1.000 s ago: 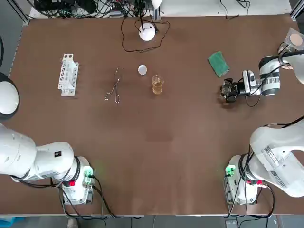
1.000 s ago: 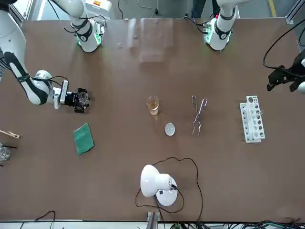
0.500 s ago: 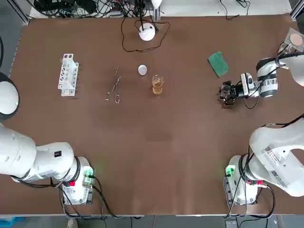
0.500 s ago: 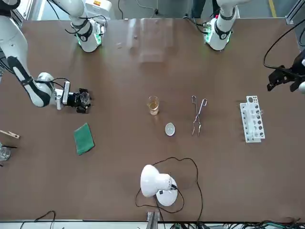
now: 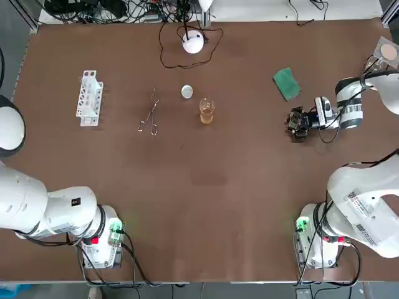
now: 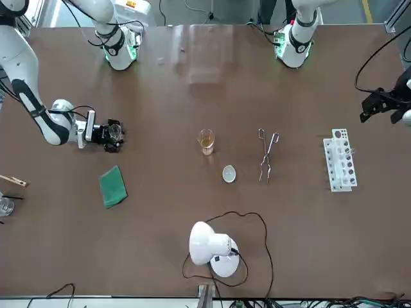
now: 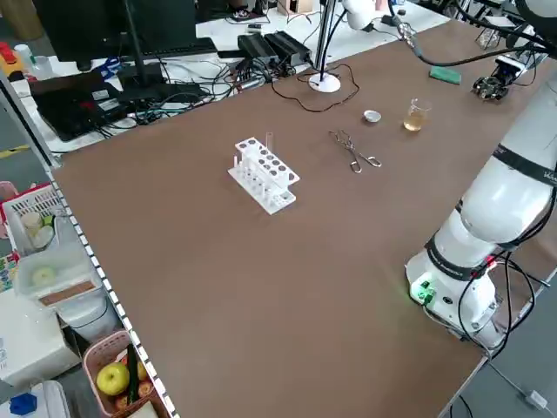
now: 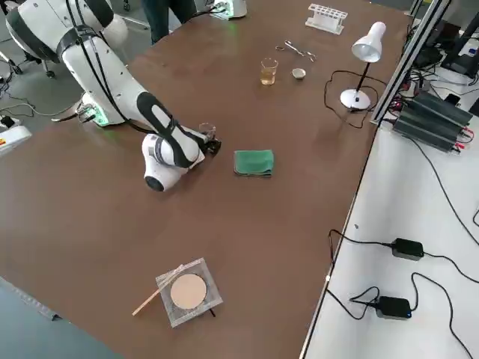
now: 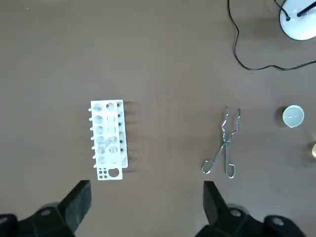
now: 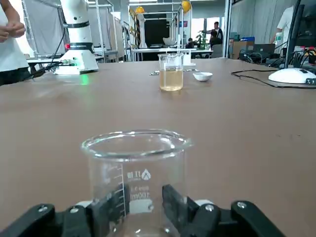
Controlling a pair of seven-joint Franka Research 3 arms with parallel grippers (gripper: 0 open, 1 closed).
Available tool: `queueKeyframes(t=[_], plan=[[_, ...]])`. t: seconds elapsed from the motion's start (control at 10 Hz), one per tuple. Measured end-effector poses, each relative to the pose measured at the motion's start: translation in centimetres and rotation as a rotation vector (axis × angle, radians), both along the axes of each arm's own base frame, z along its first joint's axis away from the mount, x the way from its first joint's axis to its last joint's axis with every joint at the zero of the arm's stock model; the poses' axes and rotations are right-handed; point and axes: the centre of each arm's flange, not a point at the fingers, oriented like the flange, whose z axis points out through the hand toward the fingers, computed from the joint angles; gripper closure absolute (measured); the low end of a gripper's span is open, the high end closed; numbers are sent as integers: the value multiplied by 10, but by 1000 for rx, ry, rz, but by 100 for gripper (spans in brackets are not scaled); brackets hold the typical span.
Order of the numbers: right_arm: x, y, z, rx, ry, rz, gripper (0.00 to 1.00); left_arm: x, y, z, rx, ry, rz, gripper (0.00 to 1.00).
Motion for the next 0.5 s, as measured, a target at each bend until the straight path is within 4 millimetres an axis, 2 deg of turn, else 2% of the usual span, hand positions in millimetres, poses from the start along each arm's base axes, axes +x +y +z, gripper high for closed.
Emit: queueKeyframes(t=[0.2, 0.5], plan=[[0, 0, 0, 4, 0, 1, 54, 0, -1, 0, 0, 0, -2, 0], [1, -1, 0, 3, -2, 0, 34, 0, -1, 1, 0, -3, -2, 0]])
